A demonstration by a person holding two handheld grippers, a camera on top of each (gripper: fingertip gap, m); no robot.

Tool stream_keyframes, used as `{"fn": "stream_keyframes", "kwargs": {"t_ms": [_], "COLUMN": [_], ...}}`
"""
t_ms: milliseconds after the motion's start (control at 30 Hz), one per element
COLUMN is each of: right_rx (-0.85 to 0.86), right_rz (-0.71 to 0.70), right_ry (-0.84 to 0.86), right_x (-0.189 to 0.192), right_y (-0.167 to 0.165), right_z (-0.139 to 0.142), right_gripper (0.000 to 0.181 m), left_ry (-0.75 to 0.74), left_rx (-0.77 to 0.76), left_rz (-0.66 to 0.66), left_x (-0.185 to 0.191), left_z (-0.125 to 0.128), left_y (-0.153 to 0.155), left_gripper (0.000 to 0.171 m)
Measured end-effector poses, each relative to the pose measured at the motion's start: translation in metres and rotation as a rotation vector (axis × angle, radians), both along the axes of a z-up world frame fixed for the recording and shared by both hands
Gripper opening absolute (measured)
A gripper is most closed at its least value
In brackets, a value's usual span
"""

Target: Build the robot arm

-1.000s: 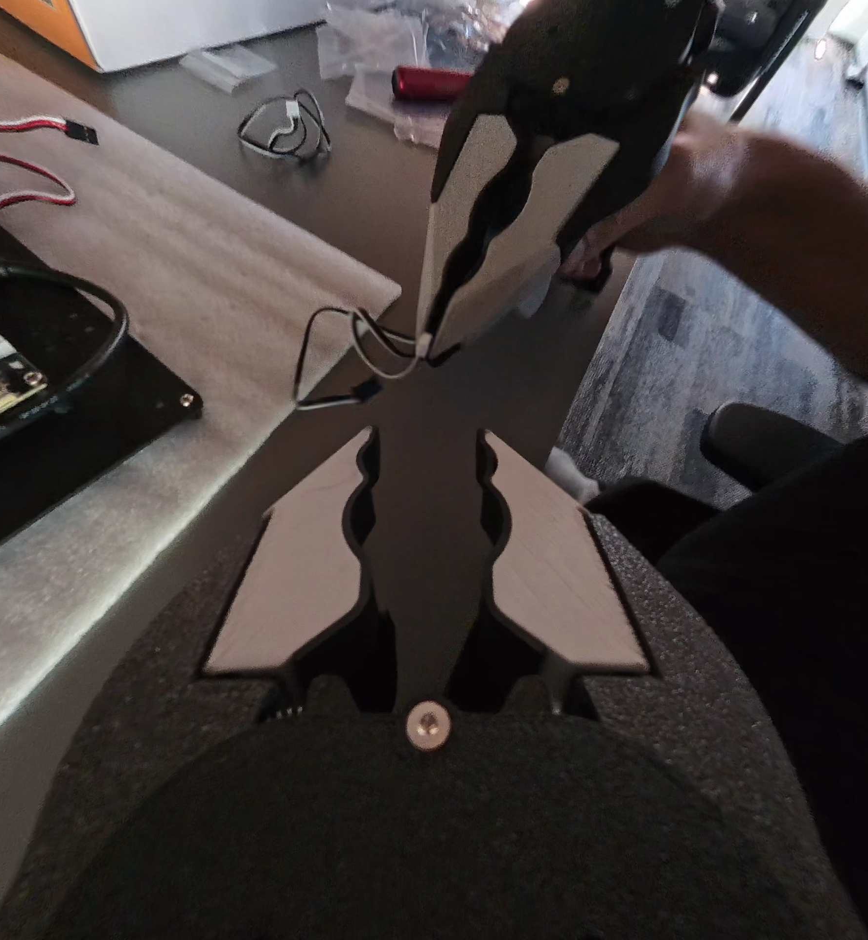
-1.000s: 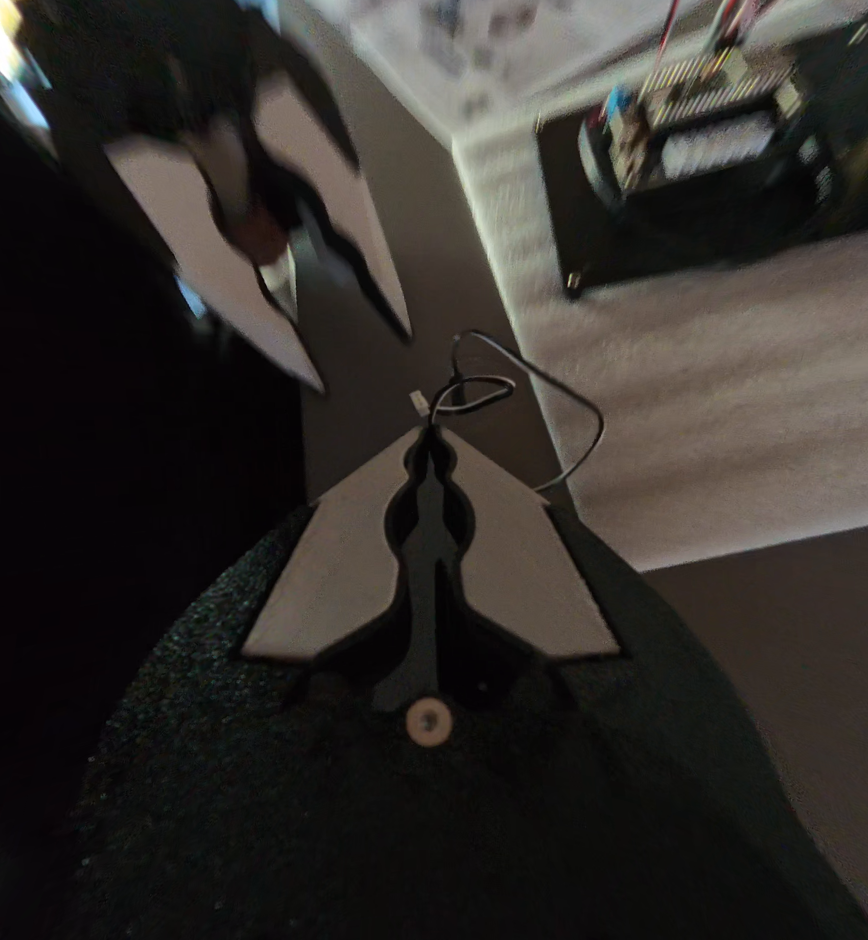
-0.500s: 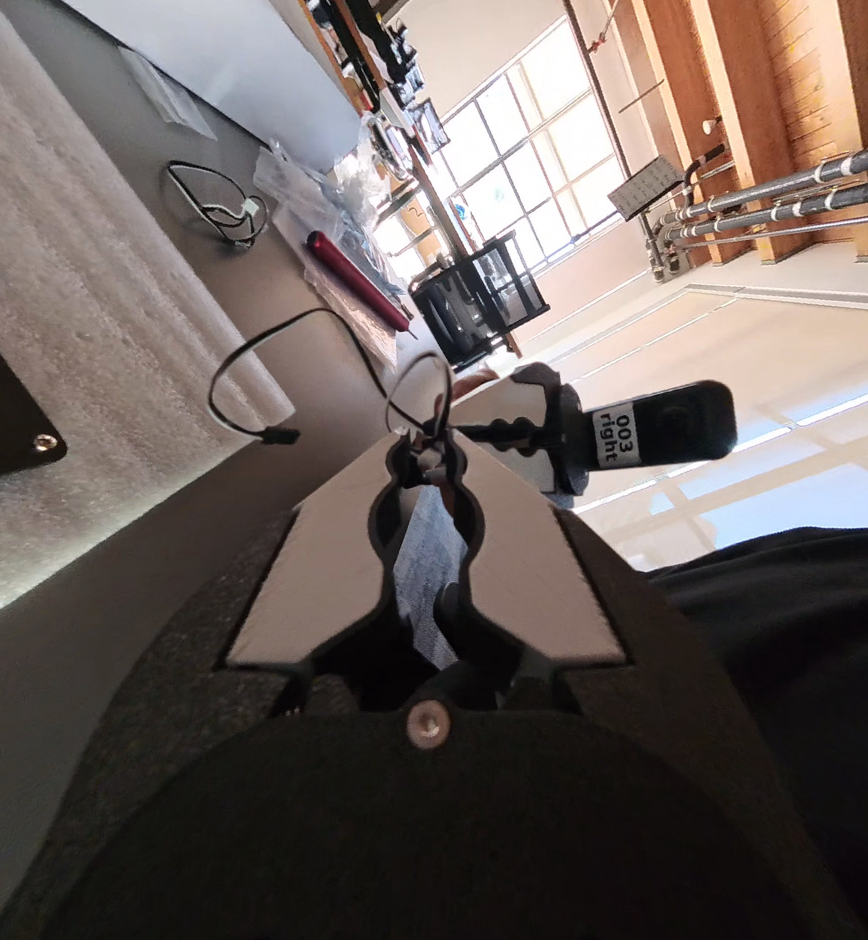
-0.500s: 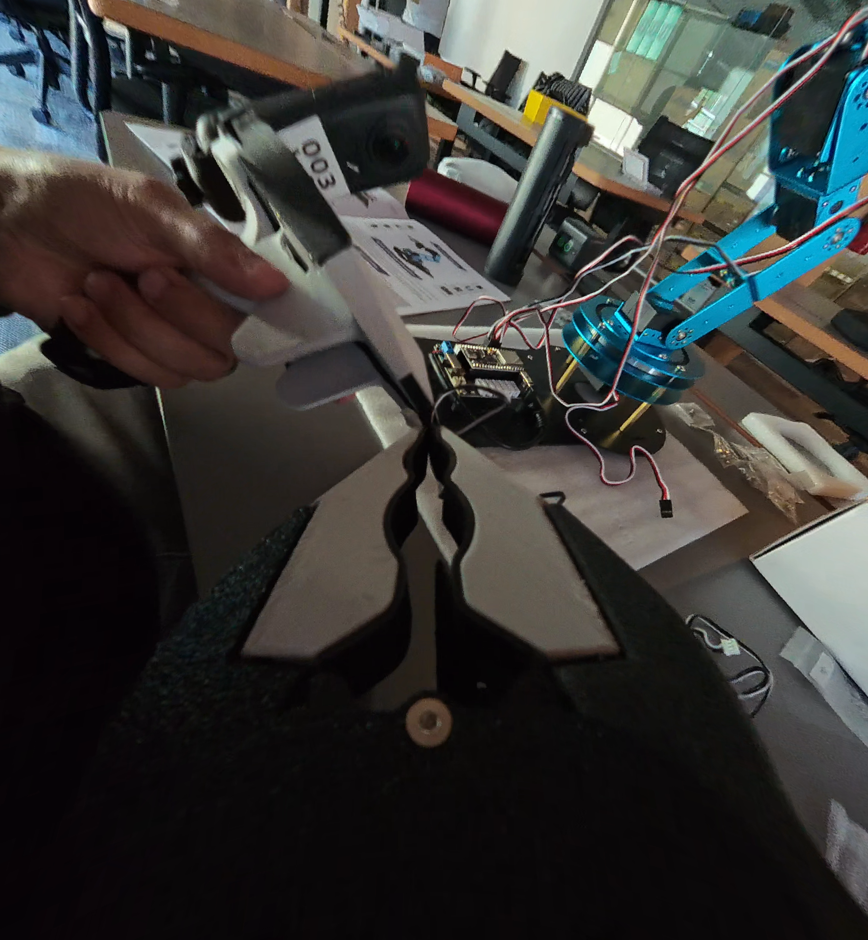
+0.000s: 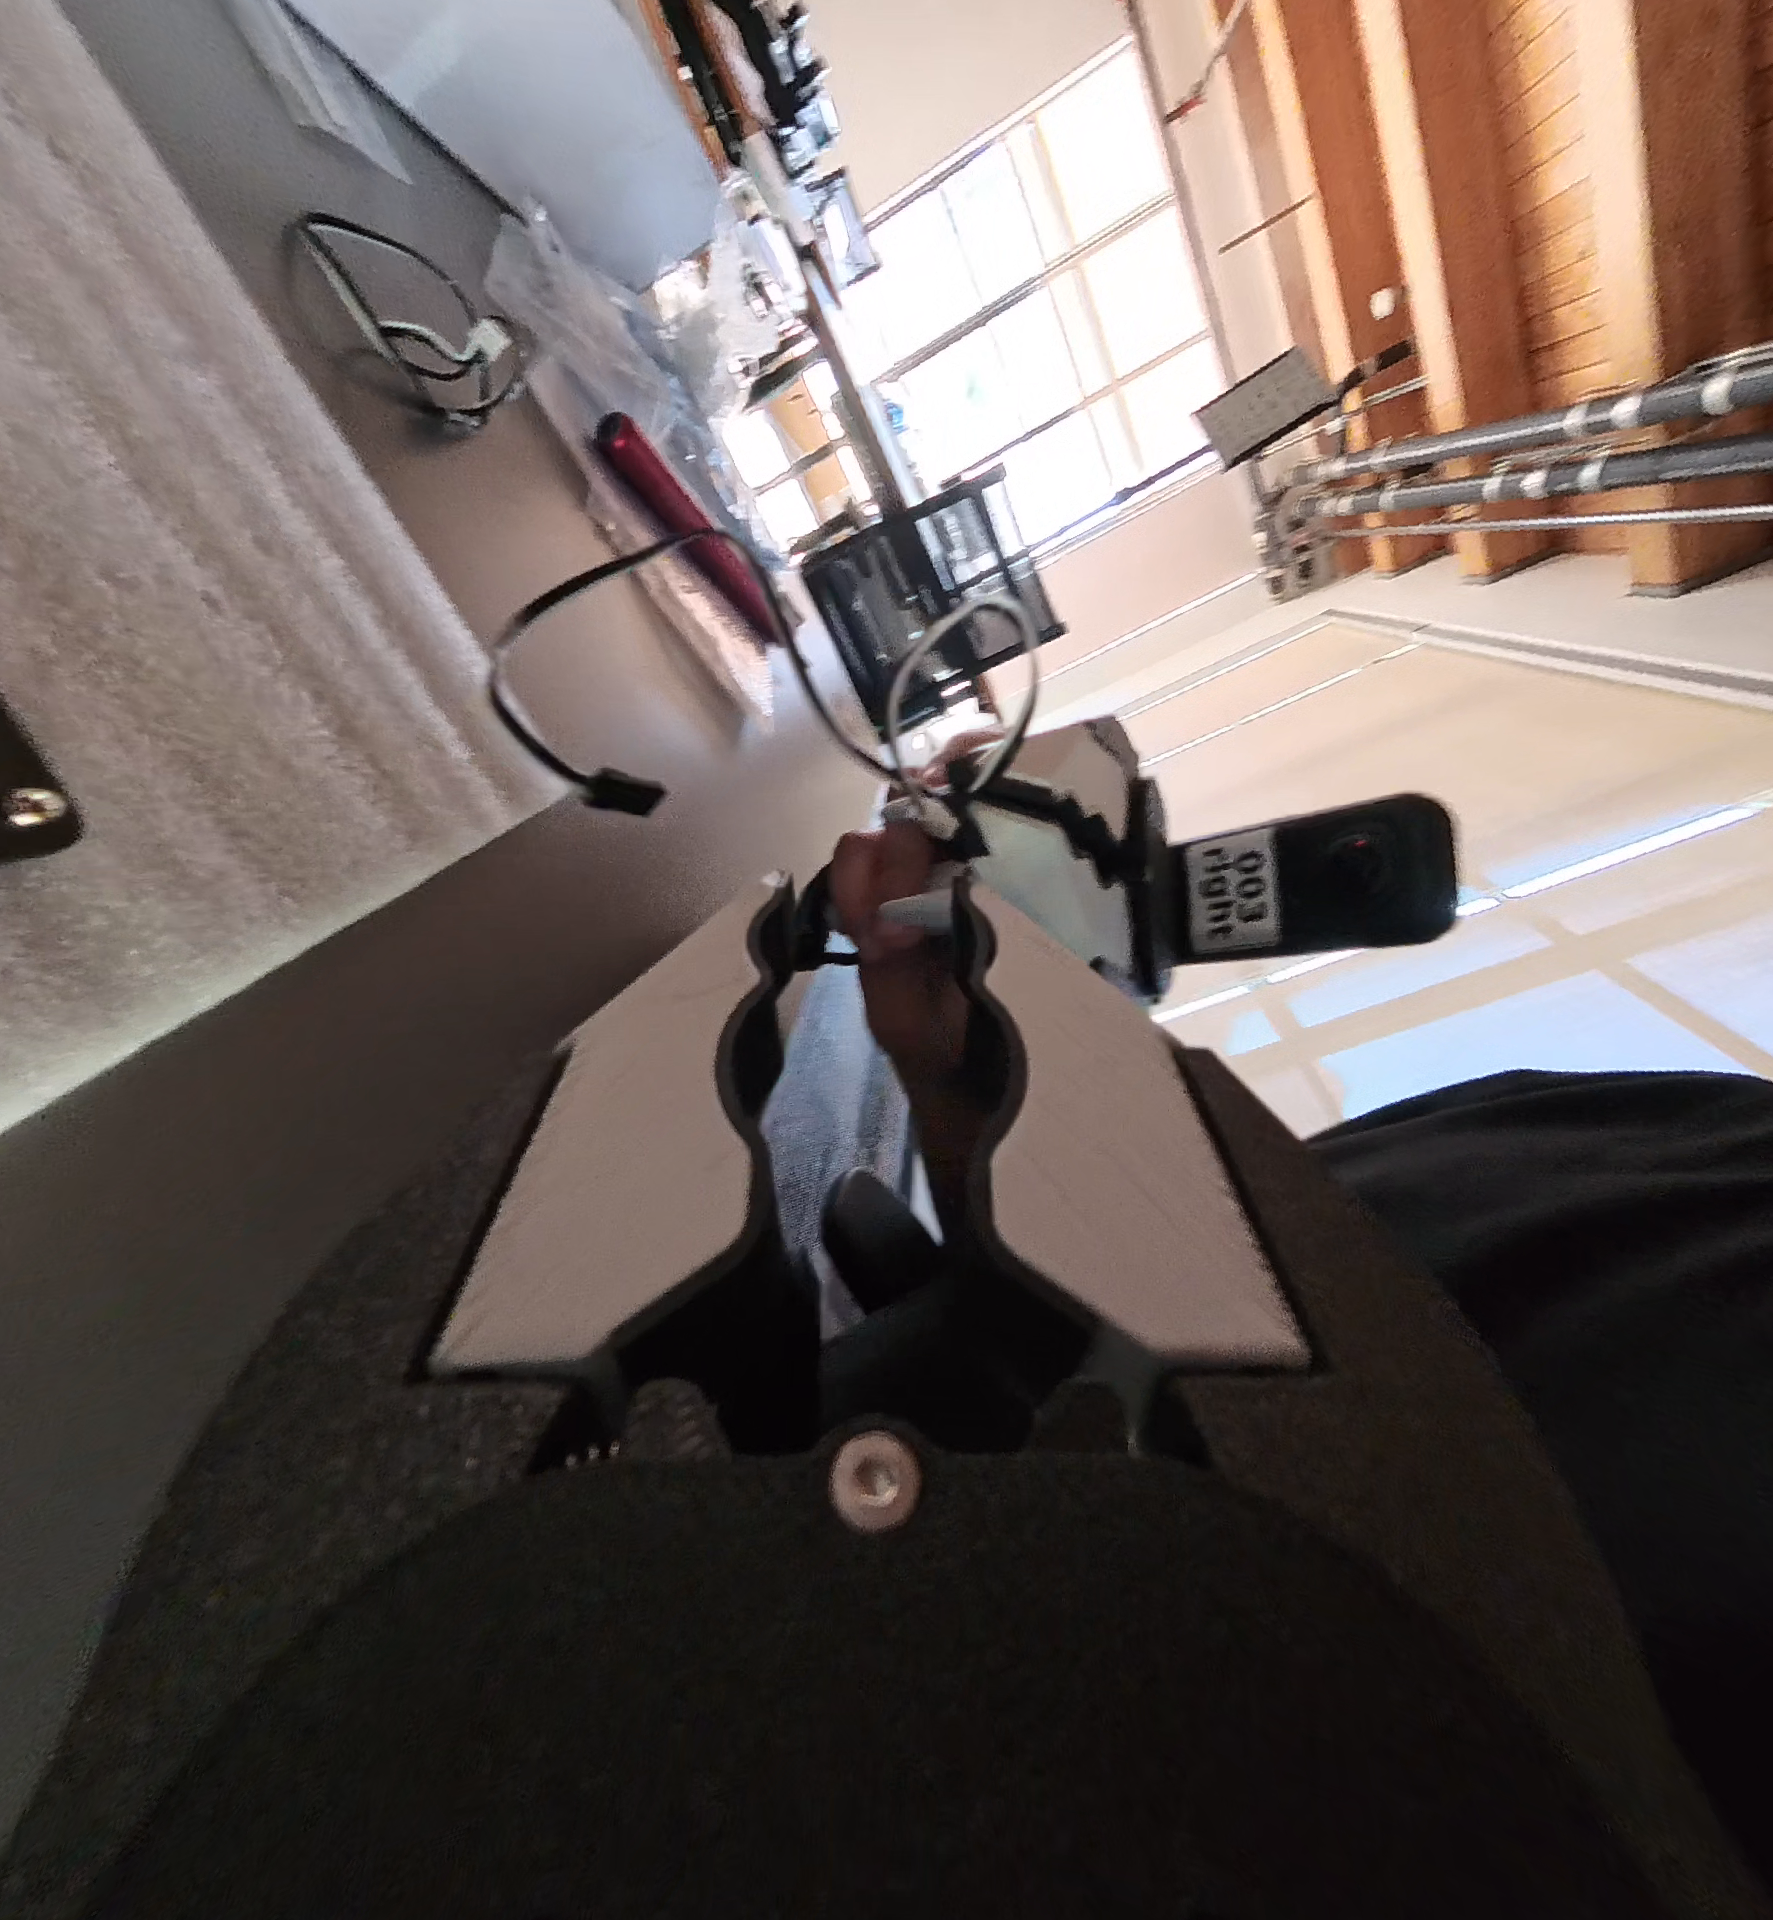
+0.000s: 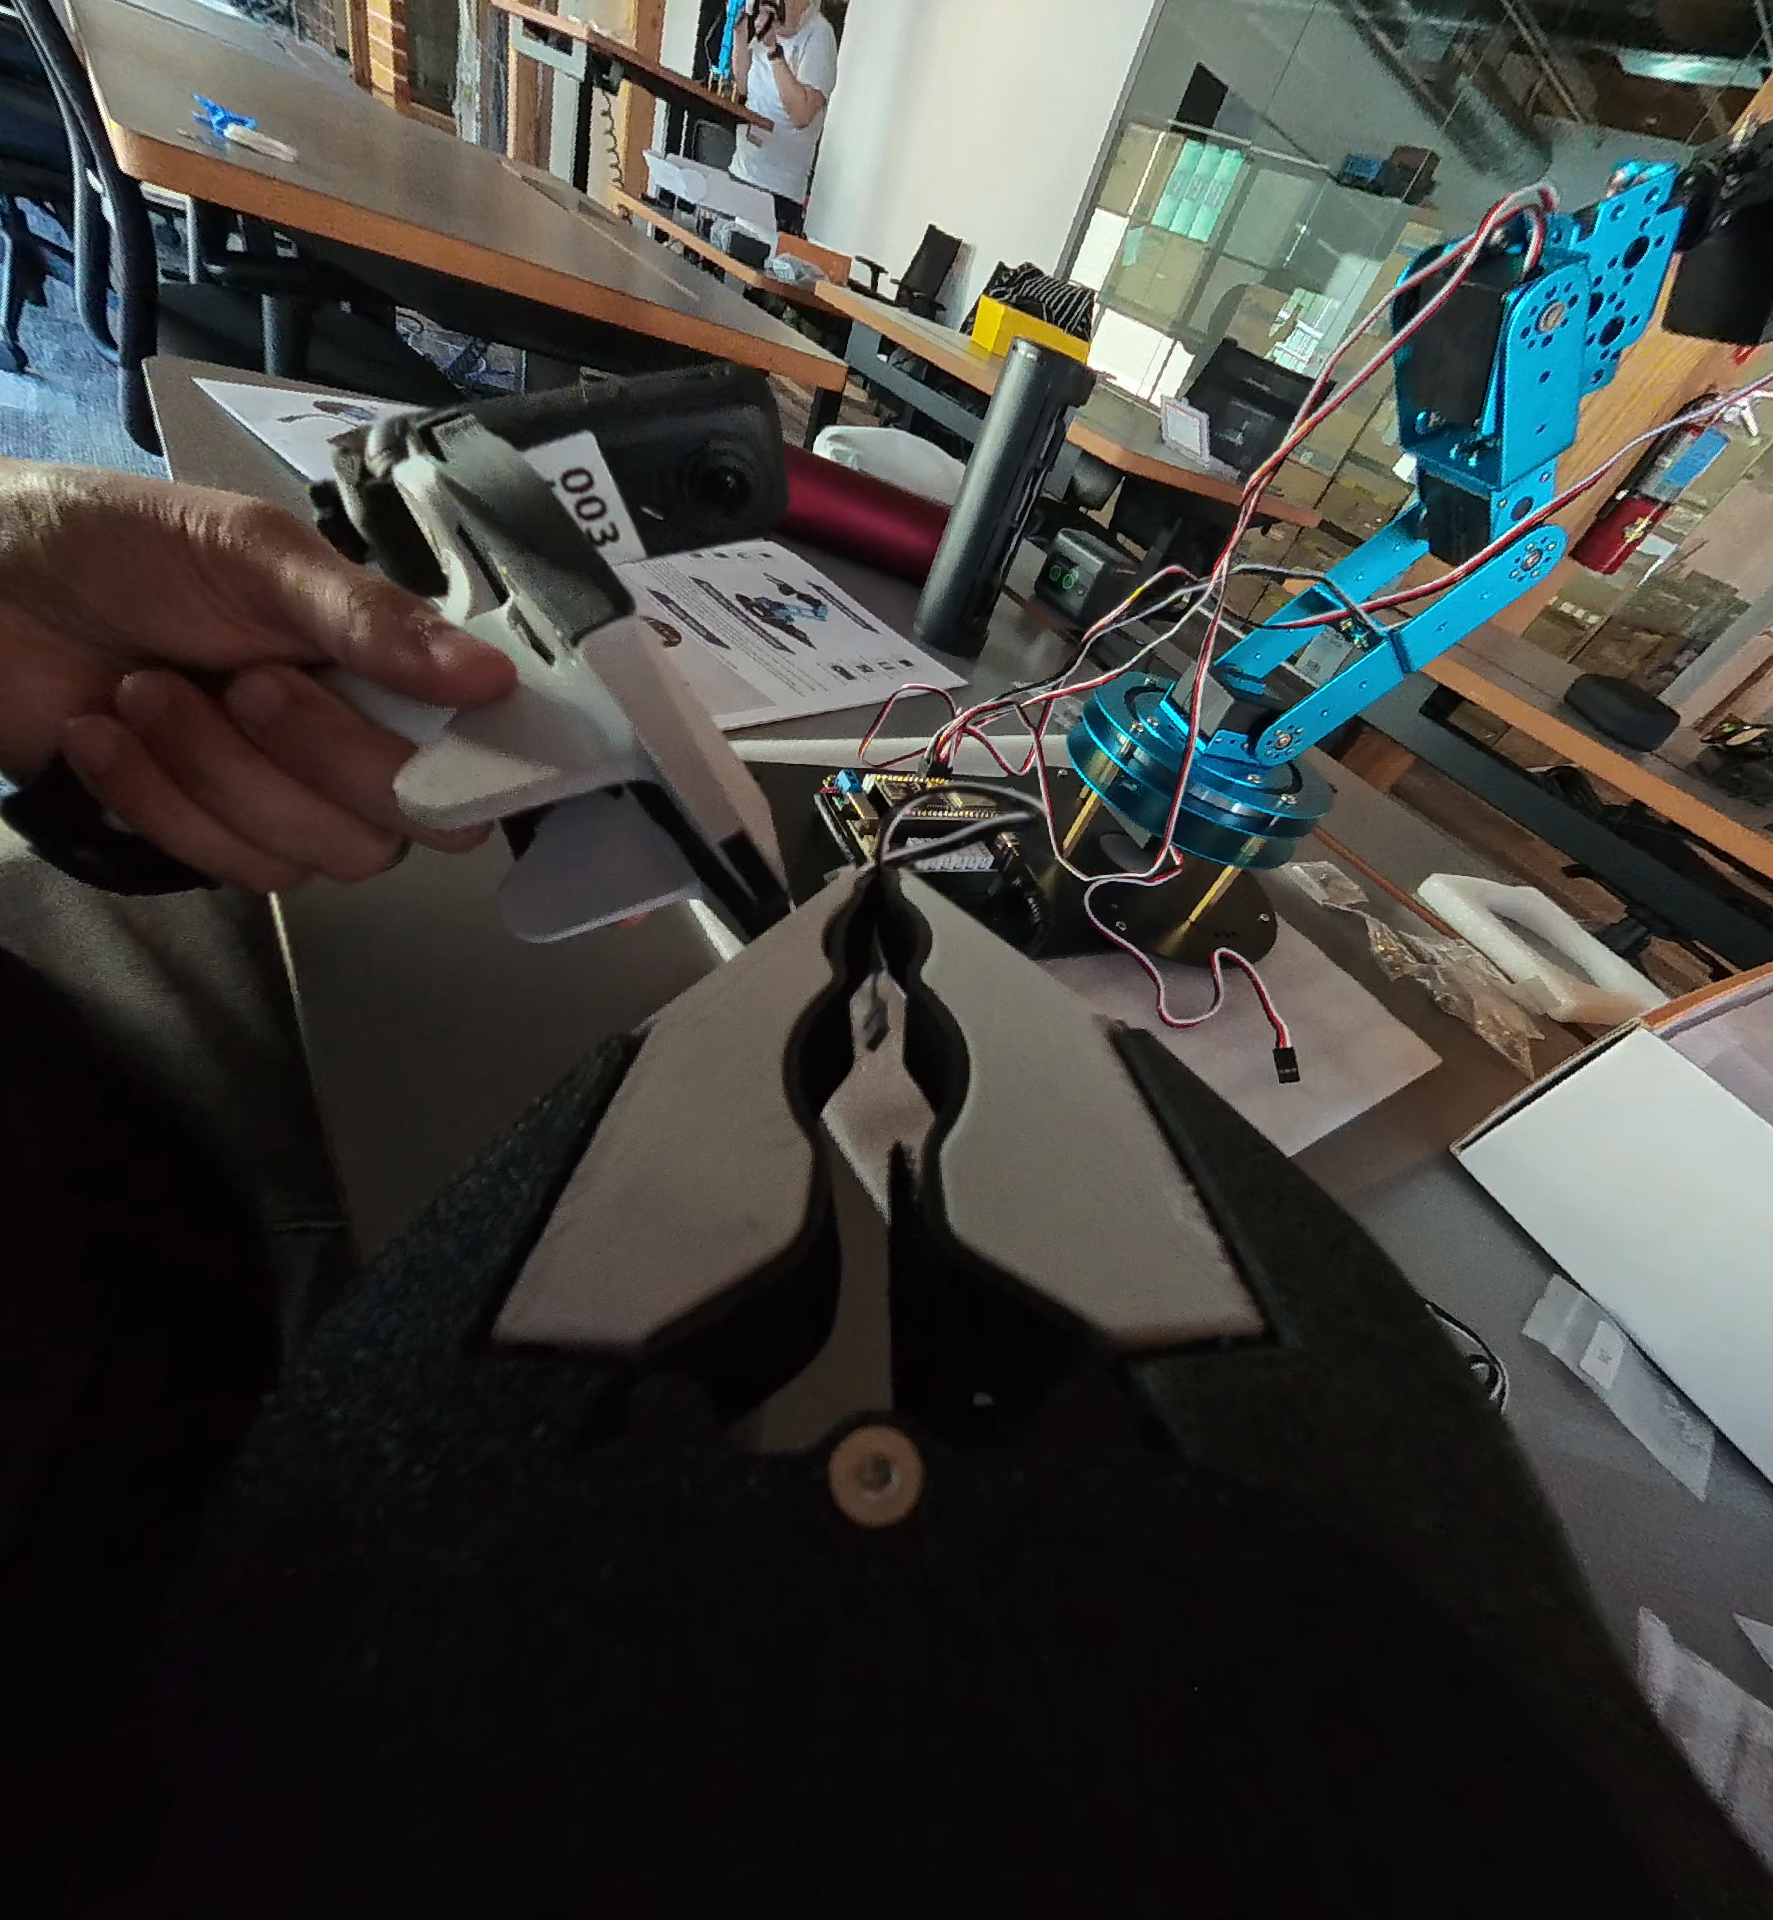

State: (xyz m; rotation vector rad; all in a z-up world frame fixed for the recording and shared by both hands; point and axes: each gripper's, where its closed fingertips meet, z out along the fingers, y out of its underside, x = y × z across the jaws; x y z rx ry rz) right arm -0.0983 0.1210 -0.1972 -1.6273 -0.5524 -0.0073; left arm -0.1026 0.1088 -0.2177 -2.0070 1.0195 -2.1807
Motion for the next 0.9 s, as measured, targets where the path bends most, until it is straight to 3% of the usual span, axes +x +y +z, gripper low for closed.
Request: {"fn": "stream_keyframes", "kwargs": {"t_ms": [133, 233, 267, 367, 433, 500, 567, 600, 733, 800, 900], "right_rx": [0.009, 0.015, 0.012, 0.015, -0.004, -0.086, -0.29, -0.357, -0.442, -0.426, -0.477], "right_rz": [0.009, 0.013, 0.016, 0.003, 0.008, 0.107, 0.2, 0.239, 0.318, 0.305, 0.325], "right_ry": [-0.026, -0.005, 0.002, 0.046, 0.106, 0.139, 0.144, 0.173, 0.366, 0.363, 0.463], "right_x": [-0.005, -0.006, -0.005, 0.004, 0.012, 0.01, 0.014, 0.019, 0.036, 0.029, 0.002], "right_y": [0.001, 0.001, 0.0, -0.003, -0.007, -0.017, -0.029, -0.035, -0.02, 0.003, 0.029], "right_z": [-0.002, 0.001, 0.001, 0.005, 0.005, -0.009, -0.04, -0.045, -0.011, 0.003, -0.002], "right_gripper": [0.0, 0.0, 0.0, 0.0, 0.0, 0.0, 0.002, 0.01, 0.04, 0.036, 0.033], "left_ry": [-0.092, -0.121, -0.126, -0.118, -0.1, -0.046, -0.01, -0.005, -0.036, -0.043, -0.056], "left_rx": [-0.113, -0.177, -0.187, -0.104, 0.065, 0.374, 0.716, 0.859, 1.322, 1.498, 1.656], "left_rz": [-0.012, -0.02, -0.014, -0.014, -0.017, 0.009, 0.002, -0.005, -0.04, -0.038, -0.008], "left_x": [0.002, 0.004, 0.003, -0.001, -0.006, -0.01, -0.016, -0.018, -0.014, -0.008, 0.002], "left_z": [0.018, 0.021, 0.02, 0.017, 0.013, 0.001, -0.005, -0.004, 0.003, 0.003, 0.005], "left_y": [0.0, 0.003, 0.005, 0.008, 0.012, 0.025, 0.038, 0.042, 0.05, 0.052, 0.054], "left_gripper": [0.029, 0.007, 0.007, 0.006, 0.006, 0.006, 0.006, 0.006, 0.006, 0.007, 0.007]}}
